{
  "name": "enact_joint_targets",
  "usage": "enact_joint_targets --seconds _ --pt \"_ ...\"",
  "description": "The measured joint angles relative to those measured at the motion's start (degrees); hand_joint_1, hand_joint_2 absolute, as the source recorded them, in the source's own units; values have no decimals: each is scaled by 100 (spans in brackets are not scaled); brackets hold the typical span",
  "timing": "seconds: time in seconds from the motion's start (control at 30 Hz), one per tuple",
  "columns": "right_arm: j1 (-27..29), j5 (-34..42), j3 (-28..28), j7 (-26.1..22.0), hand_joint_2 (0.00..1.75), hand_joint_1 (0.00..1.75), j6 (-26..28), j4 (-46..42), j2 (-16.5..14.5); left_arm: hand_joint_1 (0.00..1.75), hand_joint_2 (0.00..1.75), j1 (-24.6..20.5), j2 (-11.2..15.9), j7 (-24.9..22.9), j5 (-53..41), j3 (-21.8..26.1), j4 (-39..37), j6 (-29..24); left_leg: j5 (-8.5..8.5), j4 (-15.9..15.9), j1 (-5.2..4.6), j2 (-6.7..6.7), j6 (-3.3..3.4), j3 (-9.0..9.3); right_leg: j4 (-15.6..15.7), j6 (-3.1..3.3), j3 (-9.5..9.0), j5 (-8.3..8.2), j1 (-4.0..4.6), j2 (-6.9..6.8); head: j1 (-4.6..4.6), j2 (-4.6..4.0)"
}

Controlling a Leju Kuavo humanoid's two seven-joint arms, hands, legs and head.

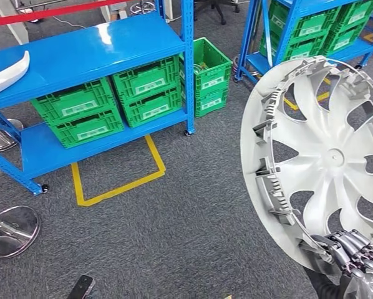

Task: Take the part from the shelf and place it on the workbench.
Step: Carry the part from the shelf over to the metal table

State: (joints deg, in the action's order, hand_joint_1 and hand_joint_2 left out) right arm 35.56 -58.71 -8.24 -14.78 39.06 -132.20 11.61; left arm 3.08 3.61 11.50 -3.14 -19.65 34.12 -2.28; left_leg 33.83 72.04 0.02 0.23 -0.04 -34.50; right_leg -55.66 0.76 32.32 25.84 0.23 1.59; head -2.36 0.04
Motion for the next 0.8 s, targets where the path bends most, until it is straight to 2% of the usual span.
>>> enact_joint_targets --seconds 0.03,0.07,0.1,0.13,0.17,0.23,0.27,0.3,0.33,0.4,0.43,0.47,0.5,0.57,0.6,0.63,0.67,0.73,0.77,0.8 --pt "12 -4 2 1 175 175 0 -3 -1 0 175 1 1 -9 -2 0 36 5 -182 -251 -31 -48 65 234 -37 3 116 -63 22 60 1 0" --pt "23 -10 3 1 175 175 0 -6 -3 0 175 2 8 -19 -4 1 72 17 -273 -646 -67 -147 146 529 -71 5 216 -122 40 115 -3 0" --pt "30 -18 5 2 175 175 0 -9 -5 0 175 7 13 -25 -5 2 104 31 -273 -1086 -91 -241 213 817 -96 4 291 -179 58 166 -4 0" --pt "37 -27 9 2 175 175 0 -14 -7 0 175 11 21 -29 -7 3 132 44 -215 -1444 -112 -316 253 1028 -111 -4 350 -238 69 211 -7 0" --pt "42 -37 14 2 175 175 0 -20 -8 0 175 18 28 -33 -9 4 158 55 -147 -1678 -125 -343 272 1147 -115 -24 393 -305 69 256 -7 0" --pt "59 -51 28 2 175 175 1 -34 -10 0 175 32 20 -41 -12 4 197 71 -178 -1816 -123 -243 264 1146 -107 -79 453 -415 55 330 -1 0" --pt "70 -55 33 3 175 175 2 -42 -11 0 175 39 13 -46 -12 4 214 79 -239 -1834 -111 -182 275 1107 -148 -107 506 -383 48 301 -1 0" --pt "77 -56 38 3 175 175 2 -48 -13 0 175 47 6 -51 -12 4 227 85 -306 -1854 -95 -117 289 1060 -292 -135 587 -251 39 223 -11 0" --pt "79 -56 42 3 175 175 2 -52 -15 0 175 61 0 -56 -12 4 236 89 -370 -1865 -76 -46 296 999 -577 -170 706 -26 19 111 -23 0" --pt "72 -59 48 2 175 175 2 -54 -16 0 175 96 4 -61 -12 4 244 90 -472 -1857 -73 98 284 872 -1366 -271 952 489 -51 -69 -43 0" --pt "71 -60 49 2 175 175 2 -54 -16 0 175 112 4 -62 -12 4 245 90 -517 -1851 -68 174 259 811 -1662 -323 993 645 -95 -110 -41 0" --pt "73 -61 49 2 175 175 2 -54 -16 0 175 120 3 -62 -12 4 245 90 -554 -1842 -59 247 230 757 -1745 -370 918 696 -139 -138 -40 0" --pt "74 -63 50 3 175 175 2 -54 -16 0 175 124 3 -62 -13 4 246 90 -582 -1828 -42 316 199 712 -1591 -415 718 653 -180 -167 -40 0" --pt "70 -68 55 7 175 175 2 -53 -16 0 175 120 11 -62 -16 8 250 90 -605 -1755 -6 433 120 639 -773 -510 81 479 -244 -310 -44 0" --pt "66 -72 60 9 175 175 2 -53 -16 0 175 117 22 -62 -19 13 256 90 -600 -1697 2 480 74 604 -410 -511 -166 419 -256 -374 -49 0" --pt "66 -75 64 12 175 175 2 -53 -17 0 175 112 32 -62 -22 19 264 90 -600 -1648 1 518 24 575 -185 -481 -308 400 -254 -417 -45 0" --pt "68 -79 69 15 175 175 2 -53 -20 0 175 107 39 -62 -25 24 273 90 -607 -1614 -4 551 -21 557 -121 -425 -319 416 -237 -426 -41 0" --pt "86 -85 75 19 175 175 2 -54 -27 0 175 100 28 -62 -29 26 288 91 -627 -1593 15 602 -91 539 -167 -279 -235 378 -207 -343 -27 0" --pt "92 -90 76 20 175 175 2 -55 -31 0 175 99 22 -62 -30 26 291 91 -590 -1560 35 561 -125 524 -174 -225 -196 359 -199 -310 -26 0" --pt "93 -96 78 25 175 175 2 -57 -33 0 175 101 16 -61 -31 27 294 91 -472 -1442 53 458 -153 475 -173 -169 -179 333 -194 -273 -24 0"
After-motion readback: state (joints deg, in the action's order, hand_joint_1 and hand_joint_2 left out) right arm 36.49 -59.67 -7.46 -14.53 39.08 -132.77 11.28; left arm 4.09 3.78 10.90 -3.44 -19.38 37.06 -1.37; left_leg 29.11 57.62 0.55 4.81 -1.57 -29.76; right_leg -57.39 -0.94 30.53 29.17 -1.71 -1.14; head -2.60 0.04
